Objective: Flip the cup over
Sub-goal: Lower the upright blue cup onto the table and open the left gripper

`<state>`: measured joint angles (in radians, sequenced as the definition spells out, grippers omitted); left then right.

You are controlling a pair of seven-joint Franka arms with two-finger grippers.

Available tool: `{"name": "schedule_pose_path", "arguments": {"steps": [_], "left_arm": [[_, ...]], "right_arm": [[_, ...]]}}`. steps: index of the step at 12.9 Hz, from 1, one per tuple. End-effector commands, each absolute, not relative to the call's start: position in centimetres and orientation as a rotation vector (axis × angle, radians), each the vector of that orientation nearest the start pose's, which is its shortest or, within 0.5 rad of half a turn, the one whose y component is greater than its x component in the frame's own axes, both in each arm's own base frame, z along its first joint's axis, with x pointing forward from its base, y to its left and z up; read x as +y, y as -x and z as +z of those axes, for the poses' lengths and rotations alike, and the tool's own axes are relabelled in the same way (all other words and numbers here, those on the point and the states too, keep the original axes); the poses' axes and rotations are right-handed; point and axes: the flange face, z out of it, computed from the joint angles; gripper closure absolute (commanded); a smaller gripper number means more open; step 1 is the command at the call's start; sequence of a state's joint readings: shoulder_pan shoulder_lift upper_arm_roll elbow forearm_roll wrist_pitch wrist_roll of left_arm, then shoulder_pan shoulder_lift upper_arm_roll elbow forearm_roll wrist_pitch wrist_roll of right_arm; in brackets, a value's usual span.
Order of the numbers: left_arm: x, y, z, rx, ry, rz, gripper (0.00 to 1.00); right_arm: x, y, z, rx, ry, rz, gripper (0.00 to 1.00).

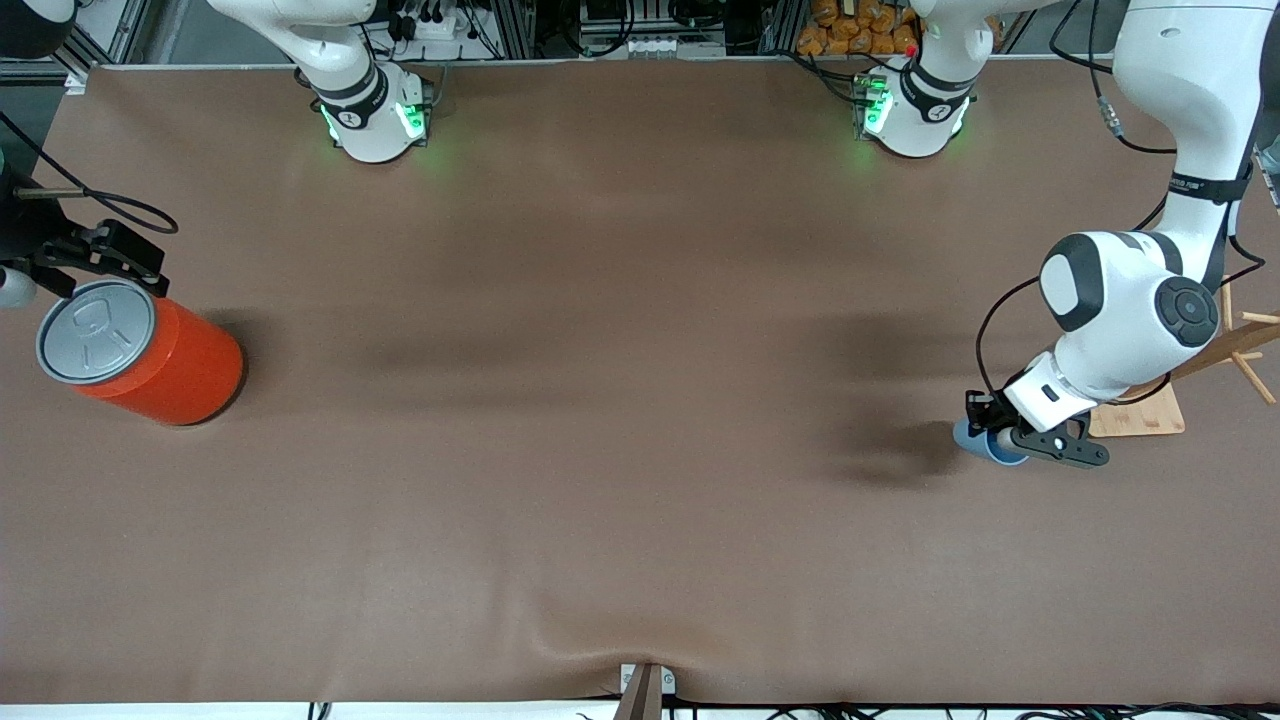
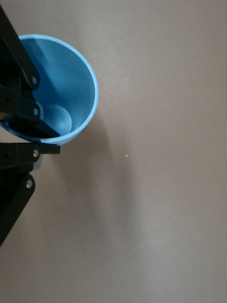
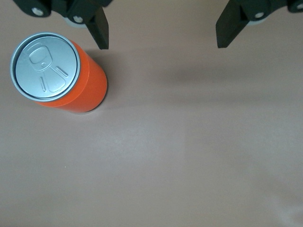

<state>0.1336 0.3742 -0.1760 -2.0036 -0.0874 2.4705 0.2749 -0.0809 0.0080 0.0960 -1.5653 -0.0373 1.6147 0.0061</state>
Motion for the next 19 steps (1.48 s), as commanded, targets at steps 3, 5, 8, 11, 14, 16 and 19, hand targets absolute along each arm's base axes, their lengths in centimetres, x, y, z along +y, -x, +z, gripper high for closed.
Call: {"name": "schedule_pose_path", "arguments": {"steps": [3,5,8,11,14,16,19], "left_arm": [[-2.4,-59.8,27.4,0.366,3.197,-0.169,1.0],[-2.6,-58.8,26.3,0.348,3.189,-0.228,1.0],[-2.7,-58.5,25.5,0.339,3.188,-0.253,1.0],[-3.3,-58.2,26.0,0.274,3.207,-0.191,0.58],[-3.9,-57.9,28.6,0.285,3.209,-0.11,0.0],[-4.1,-57.9,32.0,0.303,3.203,-0.083,0.0],[-3.9,-59.5,38.3,0.338,3.204,0.024,0.0]], "right_arm": [[-1.6,-54.8,61.8,0.047,3.121,0.083,0.0],[-1.6,-54.0,62.1,0.044,3.118,0.136,0.0],[-1.5,-52.4,63.6,0.055,3.118,0.15,0.0],[-2.7,-52.0,64.4,0.108,3.113,0.162,0.0],[-2.5,-51.5,66.1,0.21,3.112,0.163,0.0],[-2.3,-51.3,66.3,0.186,3.112,0.18,0.0],[0.0,-51.4,67.9,0.108,3.117,0.116,0.0]]}}
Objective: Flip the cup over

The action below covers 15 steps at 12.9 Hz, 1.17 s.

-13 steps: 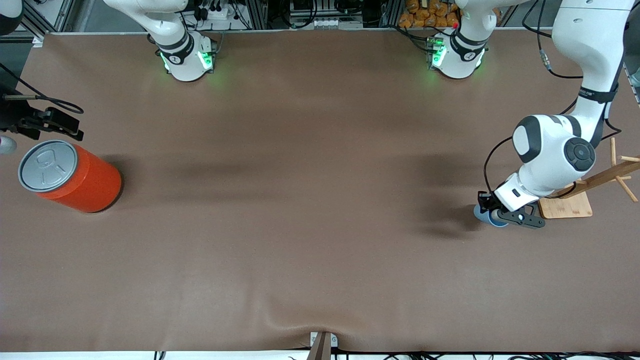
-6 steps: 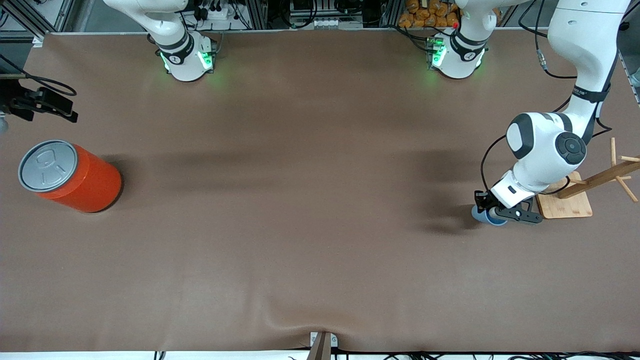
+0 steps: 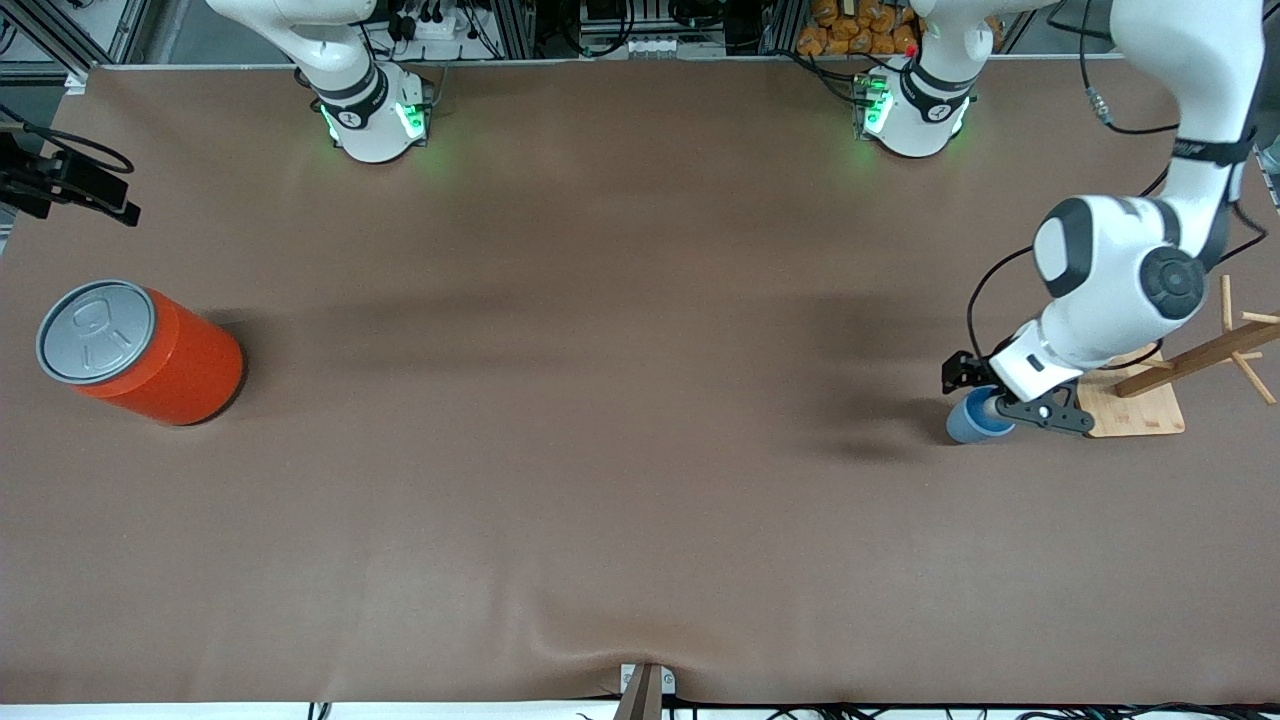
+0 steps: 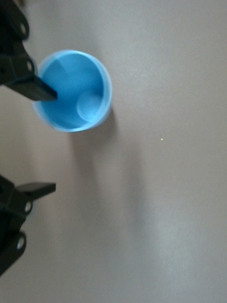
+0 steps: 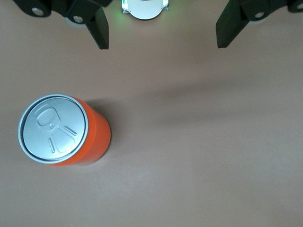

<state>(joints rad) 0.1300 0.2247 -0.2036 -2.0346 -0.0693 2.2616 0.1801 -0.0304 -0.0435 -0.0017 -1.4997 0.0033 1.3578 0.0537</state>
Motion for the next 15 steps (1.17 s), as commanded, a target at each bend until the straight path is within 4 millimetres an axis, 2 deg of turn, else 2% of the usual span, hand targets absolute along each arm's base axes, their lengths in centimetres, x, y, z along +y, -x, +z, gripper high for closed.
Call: {"name": "schedule_pose_path", "arguments": {"steps": [1,2,4,5,8,10,12,14,15], "left_arm": [[-3.8,-60.6,40.8,0.337,3.208,0.031,0.0],[-3.3,-61.3,43.4,0.33,3.21,0.036,0.0],[-1.5,-62.4,48.6,0.31,3.221,-0.005,0.0],[-0.6,-62.2,50.5,0.293,3.244,0.017,0.0],[-0.2,-60.7,58.0,0.262,3.256,-0.024,0.0],[0.3,-58.8,61.3,0.251,3.211,-0.068,0.0],[-0.1,-56.7,63.2,0.217,3.181,-0.014,0.0],[-0.8,-54.8,65.2,0.066,3.179,-0.001,0.0],[-0.9,-54.2,66.2,0.006,3.177,-0.031,0.0]], "right_arm": [[0.4,-51.3,67.9,0.098,3.116,0.123,0.0],[0.6,-51.1,67.9,0.089,3.104,0.135,0.0],[-0.2,-51.0,67.7,-0.005,3.068,0.163,0.0],[-0.7,-51.0,67.7,-0.01,3.05,0.16,0.0],[-1.2,-51.2,68.2,0.017,3.046,0.143,0.0],[-1.7,-51.1,68.3,0.03,3.055,0.139,0.0],[-2.2,-51.1,68.8,0.09,3.057,0.124,0.0],[-2.0,-51.1,68.9,0.186,3.059,0.119,0.0],[-1.5,-51.2,68.8,0.179,3.06,0.122,0.0]]}}
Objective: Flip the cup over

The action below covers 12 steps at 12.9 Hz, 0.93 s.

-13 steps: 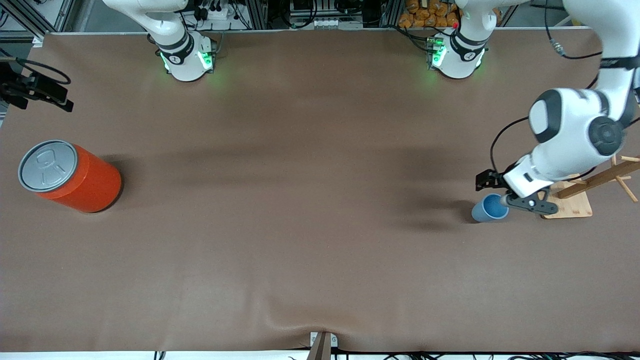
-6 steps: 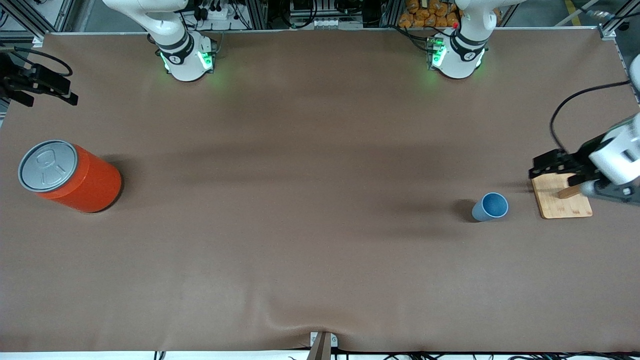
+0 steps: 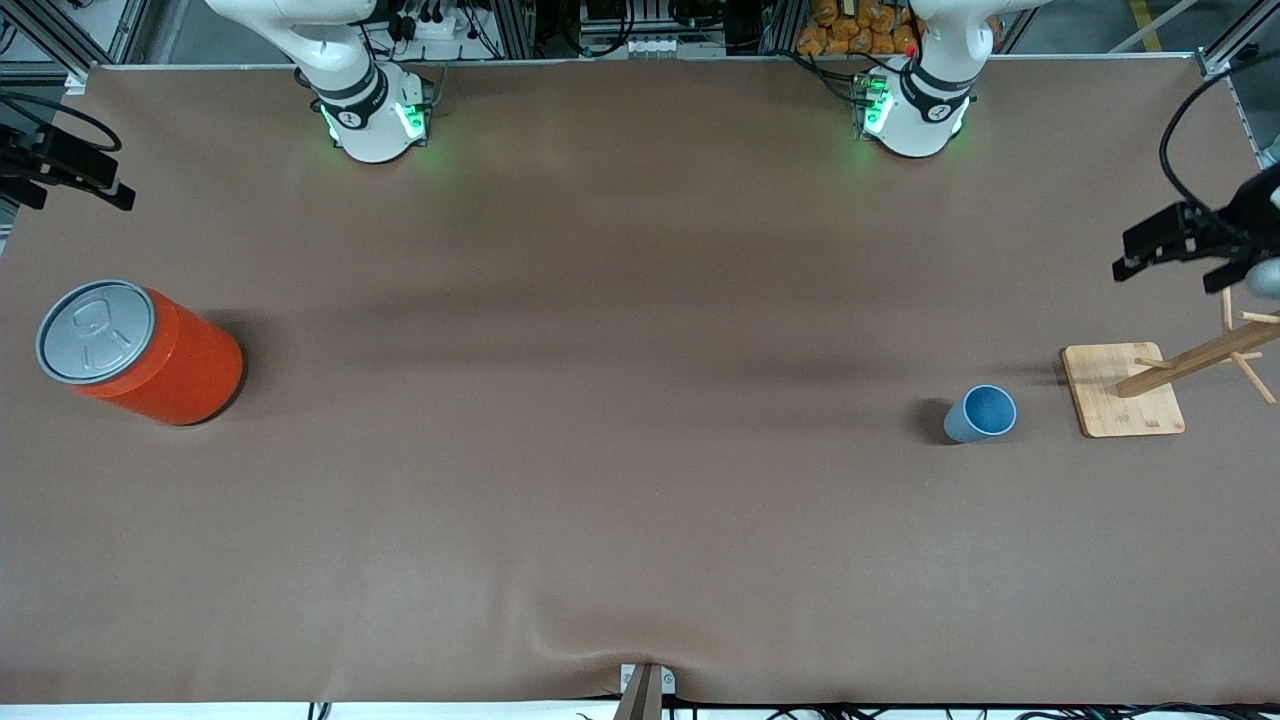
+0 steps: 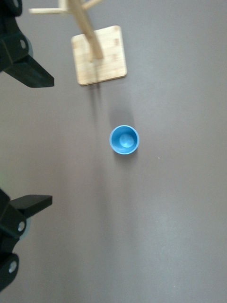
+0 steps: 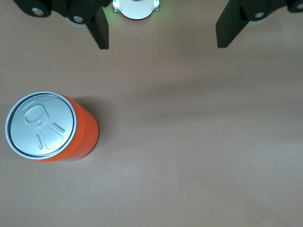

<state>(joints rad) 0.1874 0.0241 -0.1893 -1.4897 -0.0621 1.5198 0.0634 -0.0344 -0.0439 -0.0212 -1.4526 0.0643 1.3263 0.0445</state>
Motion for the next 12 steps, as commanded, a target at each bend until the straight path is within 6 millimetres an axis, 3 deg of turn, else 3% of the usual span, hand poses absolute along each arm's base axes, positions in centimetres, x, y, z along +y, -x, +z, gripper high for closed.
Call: {"name": "schedule_pose_path", "arguments": {"steps": [1,2,5,8,12], "left_arm": [[-1.3,-53.2,67.2,-0.031,3.17,-0.053,0.0],[-2.2,-52.8,67.2,-0.059,3.16,-0.034,0.0],[-2.6,-52.5,66.9,-0.102,3.097,0.03,0.0],[-3.0,-52.5,66.9,-0.123,3.097,0.027,0.0],[-4.9,-51.9,67.1,-0.125,3.101,0.009,0.0]], "right_arm": [[-0.9,-51.2,68.8,0.163,3.062,0.123,0.0],[-0.1,-51.2,68.9,0.139,3.08,0.121,0.0],[1.3,-51.4,68.7,0.128,3.135,0.111,0.0],[4.8,-51.8,68.3,0.042,3.186,0.09,0.0],[4.8,-51.7,68.0,0.126,3.205,0.102,0.0]]}}
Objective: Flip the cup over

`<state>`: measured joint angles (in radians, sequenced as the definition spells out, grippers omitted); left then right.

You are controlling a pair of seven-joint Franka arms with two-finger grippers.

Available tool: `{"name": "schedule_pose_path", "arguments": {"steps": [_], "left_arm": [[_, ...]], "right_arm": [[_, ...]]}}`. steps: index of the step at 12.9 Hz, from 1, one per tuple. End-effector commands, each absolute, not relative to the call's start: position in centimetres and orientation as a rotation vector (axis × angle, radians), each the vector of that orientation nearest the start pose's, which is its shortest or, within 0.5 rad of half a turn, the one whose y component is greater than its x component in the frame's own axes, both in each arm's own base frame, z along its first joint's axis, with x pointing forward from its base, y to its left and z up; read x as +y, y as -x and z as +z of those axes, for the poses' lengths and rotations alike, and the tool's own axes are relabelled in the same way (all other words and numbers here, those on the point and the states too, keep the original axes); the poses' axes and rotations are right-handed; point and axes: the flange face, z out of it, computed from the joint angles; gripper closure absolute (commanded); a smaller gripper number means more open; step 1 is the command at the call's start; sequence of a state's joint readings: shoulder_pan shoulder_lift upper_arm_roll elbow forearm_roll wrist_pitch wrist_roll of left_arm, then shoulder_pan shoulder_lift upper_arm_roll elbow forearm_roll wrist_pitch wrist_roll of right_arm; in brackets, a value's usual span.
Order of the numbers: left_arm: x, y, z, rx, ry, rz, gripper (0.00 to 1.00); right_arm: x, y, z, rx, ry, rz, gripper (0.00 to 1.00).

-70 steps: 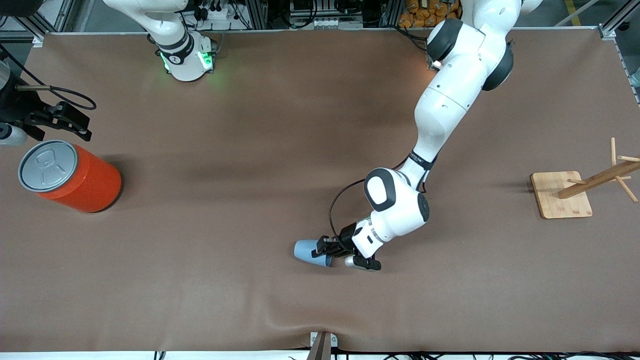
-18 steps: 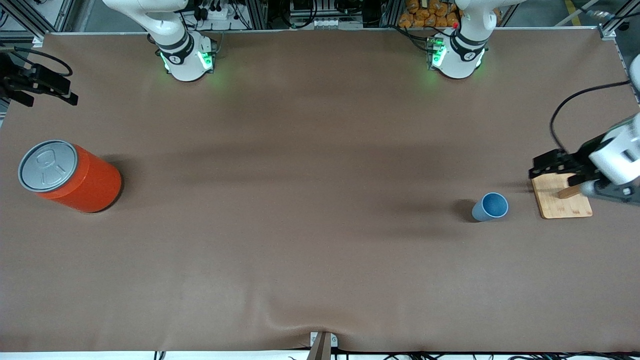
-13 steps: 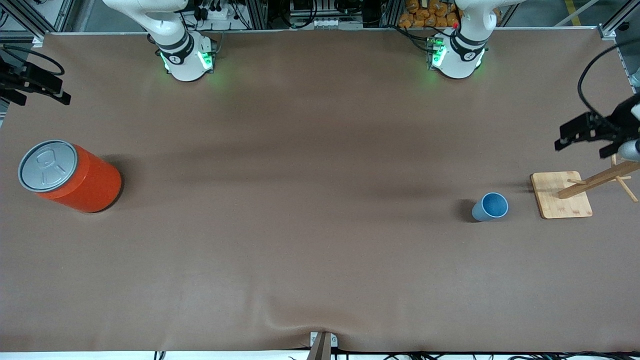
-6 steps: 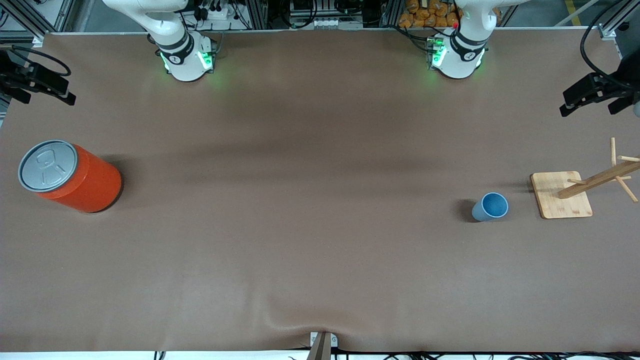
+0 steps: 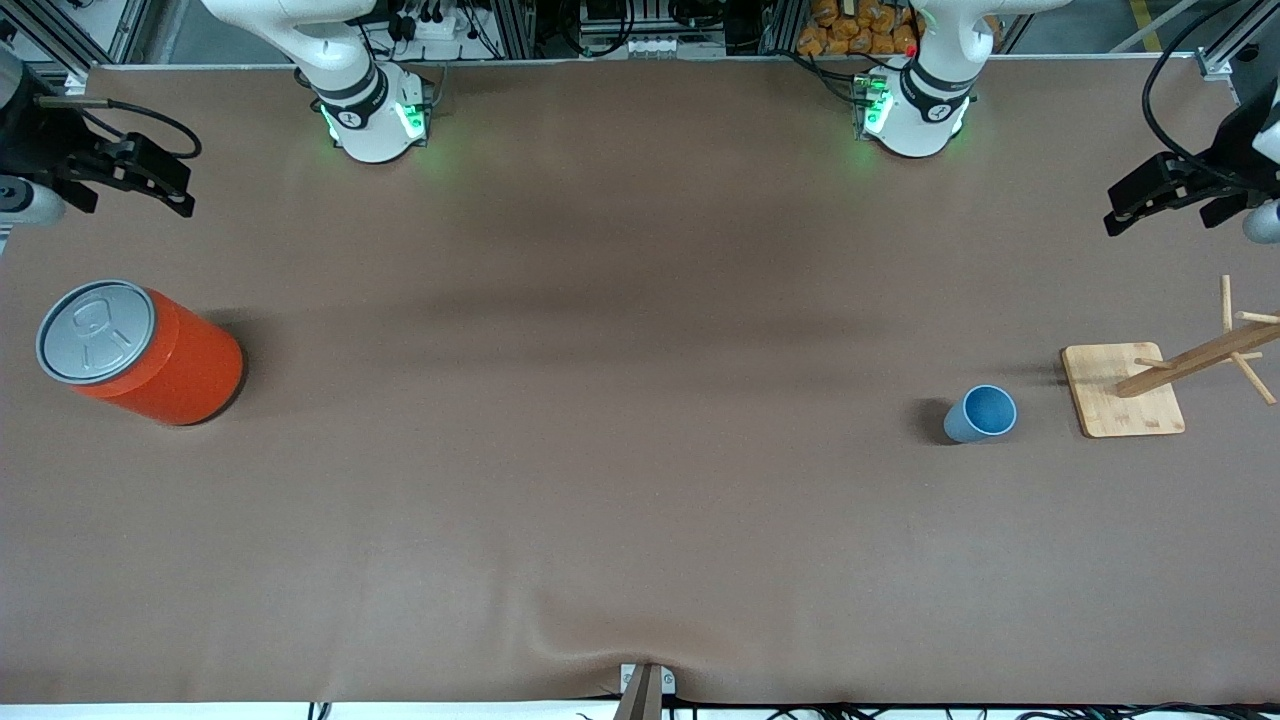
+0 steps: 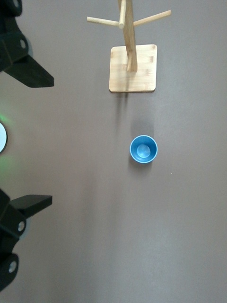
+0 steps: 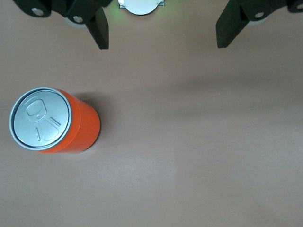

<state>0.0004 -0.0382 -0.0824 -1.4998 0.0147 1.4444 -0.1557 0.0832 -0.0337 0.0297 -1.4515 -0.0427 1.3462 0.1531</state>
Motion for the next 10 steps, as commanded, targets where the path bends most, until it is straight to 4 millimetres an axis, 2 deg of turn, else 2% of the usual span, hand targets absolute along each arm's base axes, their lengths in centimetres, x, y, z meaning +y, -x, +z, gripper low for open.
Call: {"name": "schedule_pose_path", "arguments": {"steps": [1,5,7,8,10], "left_arm": [[-4.9,-51.8,66.8,-0.125,3.101,0.018,0.0],[-3.9,-50.6,67.0,-0.086,3.113,0.008,0.0],[-2.2,-51.0,67.0,0.011,3.121,0.006,0.0],[-1.2,-51.1,67.2,-0.005,3.126,-0.001,0.0],[-2.0,-51.0,67.6,0.015,3.119,-0.011,0.0]], "right_arm": [[4.1,-51.7,68.2,0.149,3.205,0.097,0.0],[1.6,-51.9,68.1,0.222,3.197,0.102,0.0],[1.2,-51.9,68.1,0.229,3.195,0.108,0.0],[1.2,-51.9,68.0,0.229,3.195,0.111,0.0],[1.2,-51.9,67.9,0.231,3.195,0.113,0.0]]}}
